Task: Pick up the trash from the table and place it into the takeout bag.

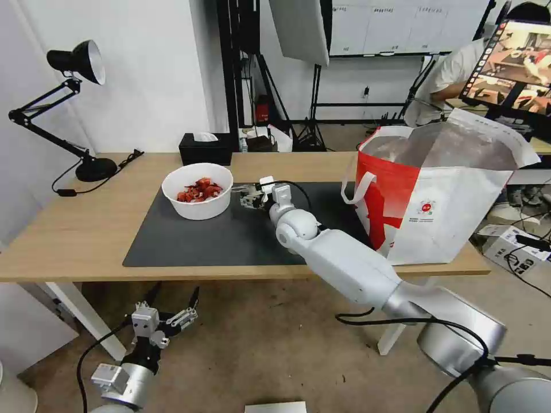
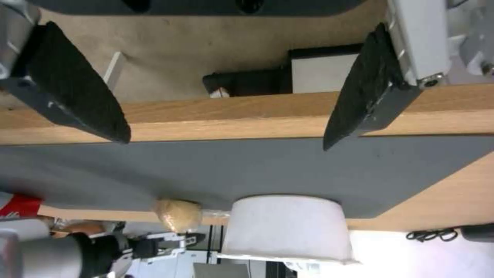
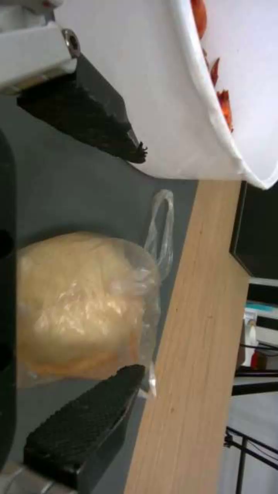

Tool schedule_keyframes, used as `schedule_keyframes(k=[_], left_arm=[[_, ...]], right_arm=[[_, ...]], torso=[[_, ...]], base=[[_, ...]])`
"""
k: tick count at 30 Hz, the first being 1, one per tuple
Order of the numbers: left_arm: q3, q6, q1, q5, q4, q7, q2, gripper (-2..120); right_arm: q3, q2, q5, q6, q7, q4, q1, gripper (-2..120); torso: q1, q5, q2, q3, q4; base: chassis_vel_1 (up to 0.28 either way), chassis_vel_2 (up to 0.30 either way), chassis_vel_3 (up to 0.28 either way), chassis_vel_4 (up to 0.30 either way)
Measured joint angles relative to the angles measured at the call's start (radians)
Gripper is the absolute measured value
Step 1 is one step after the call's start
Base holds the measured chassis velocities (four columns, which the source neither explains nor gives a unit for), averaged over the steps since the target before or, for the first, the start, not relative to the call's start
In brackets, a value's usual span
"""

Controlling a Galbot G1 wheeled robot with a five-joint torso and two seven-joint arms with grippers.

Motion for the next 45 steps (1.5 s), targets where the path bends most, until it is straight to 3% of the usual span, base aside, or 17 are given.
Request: schedule_keyframes(k=[14,26,33,39,45], left_arm=[[-0.001,-0.006,0.001,-0.002,0.004,0.001,0.001,100],[0.003,-0.007,0.000,-0.002,0.005,0.002,-0.002,100],[0.003,-0.009,0.005,0.000,0.002,0.002,-0.003,100],[0.006,-0.013,0.012,0.005,-0.001,0.002,-0.015,100],[0.005,-0.013,0.016,0.007,-0.007,0.002,-0.014,100]], right_arm=[[0.036,0.055,-0.055,0.000,-0.023,-0.119,0.010,100],[0.057,0.070,-0.064,-0.007,-0.010,-0.151,-0.001,100],[0.061,0.068,-0.051,-0.018,-0.010,-0.150,-0.011,82],[0.067,0.065,-0.034,-0.018,-0.016,-0.145,-0.027,56],[0.066,0.055,-0.035,-0.015,-0.015,-0.130,-0.032,39]], torso=[[0.000,0.0001,0.000,0.000,-0.0001],[0.000,0.0001,0.000,0.000,-0.0001],[0.000,0.0002,0.000,0.000,-0.0001],[0.000,0.0001,0.000,0.000,-0.0001],[0.000,0.0002,0.000,0.000,0.0000]], base=[[0.000,0.000,0.000,0.000],[0.000,0.000,0.000,0.000],[0.000,0.000,0.000,0.000],[0.000,0.000,0.000,0.000],[0.000,0.000,0.000,0.000]])
